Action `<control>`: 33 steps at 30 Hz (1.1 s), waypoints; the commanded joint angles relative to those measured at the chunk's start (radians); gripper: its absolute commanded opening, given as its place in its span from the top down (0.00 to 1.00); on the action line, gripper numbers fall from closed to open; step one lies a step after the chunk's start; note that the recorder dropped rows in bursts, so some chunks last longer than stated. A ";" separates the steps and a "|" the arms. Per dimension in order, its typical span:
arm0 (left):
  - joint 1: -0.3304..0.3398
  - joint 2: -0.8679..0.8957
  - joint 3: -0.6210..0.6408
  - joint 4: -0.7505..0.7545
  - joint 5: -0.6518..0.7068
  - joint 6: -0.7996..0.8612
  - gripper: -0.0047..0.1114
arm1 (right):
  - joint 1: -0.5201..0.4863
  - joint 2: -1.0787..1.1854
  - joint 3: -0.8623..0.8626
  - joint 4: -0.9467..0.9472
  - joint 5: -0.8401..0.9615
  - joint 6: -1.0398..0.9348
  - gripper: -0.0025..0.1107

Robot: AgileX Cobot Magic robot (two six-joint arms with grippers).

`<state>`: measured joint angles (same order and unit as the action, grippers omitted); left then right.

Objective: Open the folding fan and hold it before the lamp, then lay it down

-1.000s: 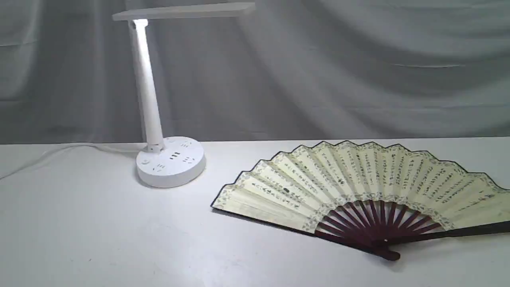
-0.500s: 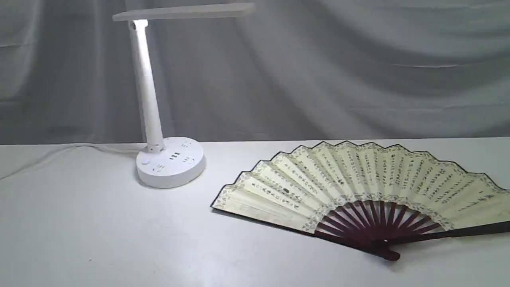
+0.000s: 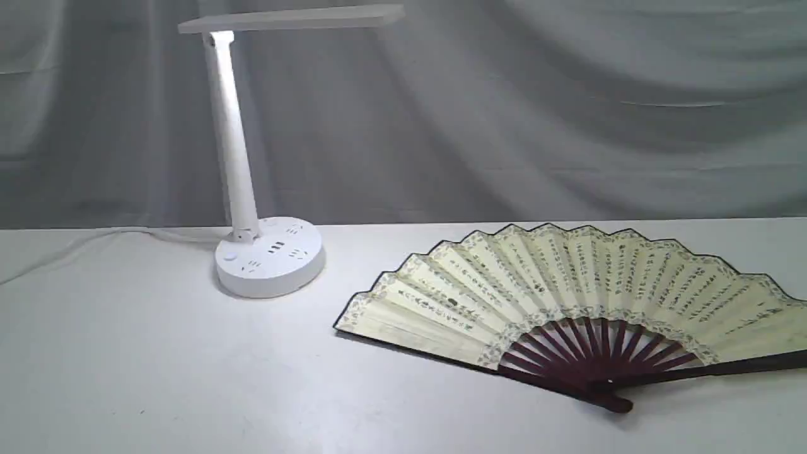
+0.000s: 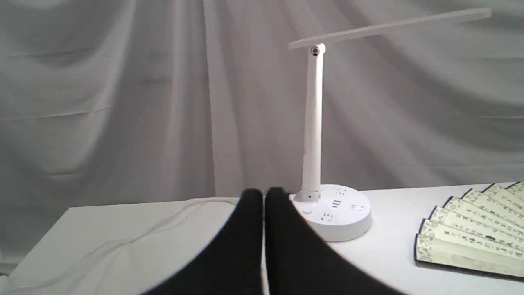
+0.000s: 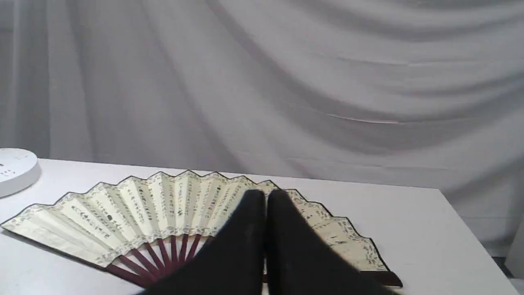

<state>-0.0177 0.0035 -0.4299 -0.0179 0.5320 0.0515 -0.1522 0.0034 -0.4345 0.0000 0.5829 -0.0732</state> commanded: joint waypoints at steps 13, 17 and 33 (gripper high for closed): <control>-0.005 -0.004 0.178 -0.017 -0.229 -0.025 0.96 | 0.002 -0.003 0.224 0.006 -0.237 0.003 0.98; -0.005 -0.004 0.231 -0.027 -0.273 -0.026 0.96 | 0.002 -0.003 0.271 0.007 -0.289 0.003 0.98; -0.005 -0.004 0.430 -0.031 -0.309 -0.028 0.96 | 0.002 -0.003 0.434 0.000 -0.369 -0.001 0.98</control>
<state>-0.0177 0.0027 -0.0046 -0.0389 0.2423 0.0336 -0.1522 0.0050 -0.0041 0.0000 0.2269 -0.0732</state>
